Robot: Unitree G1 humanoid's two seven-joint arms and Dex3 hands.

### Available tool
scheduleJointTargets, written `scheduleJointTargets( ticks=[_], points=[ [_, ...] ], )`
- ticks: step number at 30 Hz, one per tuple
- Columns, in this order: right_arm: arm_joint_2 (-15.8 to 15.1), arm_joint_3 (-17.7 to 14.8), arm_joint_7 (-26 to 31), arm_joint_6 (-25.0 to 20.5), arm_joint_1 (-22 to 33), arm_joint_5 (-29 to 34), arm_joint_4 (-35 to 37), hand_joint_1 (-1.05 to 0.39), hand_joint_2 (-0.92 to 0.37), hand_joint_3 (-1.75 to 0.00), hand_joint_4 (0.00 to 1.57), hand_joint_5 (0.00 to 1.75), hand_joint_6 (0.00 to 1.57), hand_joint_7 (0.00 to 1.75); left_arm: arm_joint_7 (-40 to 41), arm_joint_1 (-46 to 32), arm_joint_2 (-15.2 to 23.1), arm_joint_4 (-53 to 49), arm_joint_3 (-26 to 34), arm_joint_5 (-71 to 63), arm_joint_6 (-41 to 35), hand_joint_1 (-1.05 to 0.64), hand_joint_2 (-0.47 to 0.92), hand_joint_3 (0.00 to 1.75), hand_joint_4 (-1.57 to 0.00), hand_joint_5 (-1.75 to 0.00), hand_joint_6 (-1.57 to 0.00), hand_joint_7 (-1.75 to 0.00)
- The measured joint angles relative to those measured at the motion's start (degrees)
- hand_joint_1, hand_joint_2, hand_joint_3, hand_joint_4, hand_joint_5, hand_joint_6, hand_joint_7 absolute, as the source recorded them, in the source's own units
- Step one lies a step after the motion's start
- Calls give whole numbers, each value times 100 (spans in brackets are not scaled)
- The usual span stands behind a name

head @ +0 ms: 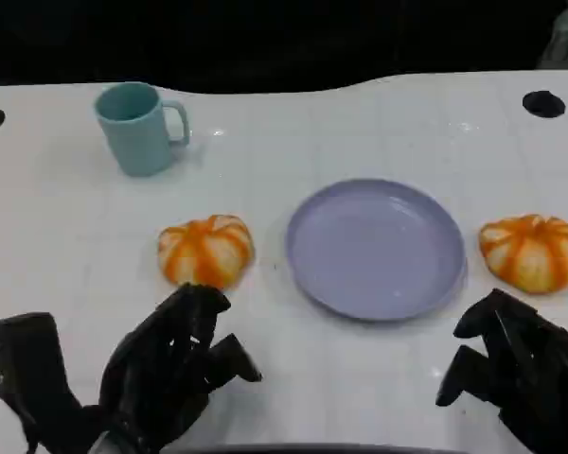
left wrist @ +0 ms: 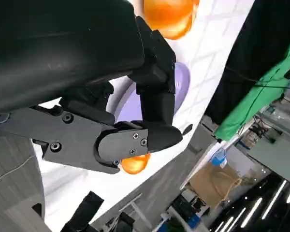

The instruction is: Grasp the bread from the table and place it into the plate.

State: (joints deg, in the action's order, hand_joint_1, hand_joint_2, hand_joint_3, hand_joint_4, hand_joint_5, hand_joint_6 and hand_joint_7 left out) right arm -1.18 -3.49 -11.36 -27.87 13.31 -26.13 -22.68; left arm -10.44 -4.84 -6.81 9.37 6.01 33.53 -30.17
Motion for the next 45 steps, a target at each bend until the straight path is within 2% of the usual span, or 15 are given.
scheduleJointTargets(
  ticks=[28,34,35,37,38,41,43,45],
  points=[
    [0,9,69,-64,1,-1,-35,-44,-92,-39,68,175,55,159,-3,0,11,1,-12,-3,42,-54,92,48,-82,-175,-58,-175],
    [-1,25,48,-64,1,2,-34,-45,-92,-40,68,175,55,158,-31,6,67,-2,-63,-90,132,-56,92,48,-76,-175,-53,-171],
    [-1,25,48,-64,1,2,-34,-45,-92,-40,68,175,55,158,-73,8,85,-3,-71,-115,171,-61,92,37,-60,-175,-45,-158],
    [0,24,49,-65,0,-1,-34,-44,-92,-40,68,175,55,159,-195,19,164,-18,-147,-262,383,-63,92,30,-52,-175,-41,-151],
    [2,23,49,-65,1,-2,-34,-45,-92,-39,68,175,55,159,-254,38,217,-24,-193,-370,515,-58,92,24,-48,-162,-41,-127],
    [11,22,52,-65,-3,-2,-32,-46,-92,-38,68,175,55,159,-324,126,389,-78,-391,-978,1182,-49,92,13,-40,-140,-40,-91],
    [16,22,52,-65,-19,-1,-24,-46,-92,-38,68,175,55,159,-352,177,527,-112,-534,-1393,1643,-46,92,9,-35,-130,-40,-78],
    [16,22,52,-65,-40,0,-12,-46,-92,-38,68,175,55,160,-399,236,673,-150,-667,-1731,1975,-45,92,7,-34,-126,-40,-73]
  ],
)
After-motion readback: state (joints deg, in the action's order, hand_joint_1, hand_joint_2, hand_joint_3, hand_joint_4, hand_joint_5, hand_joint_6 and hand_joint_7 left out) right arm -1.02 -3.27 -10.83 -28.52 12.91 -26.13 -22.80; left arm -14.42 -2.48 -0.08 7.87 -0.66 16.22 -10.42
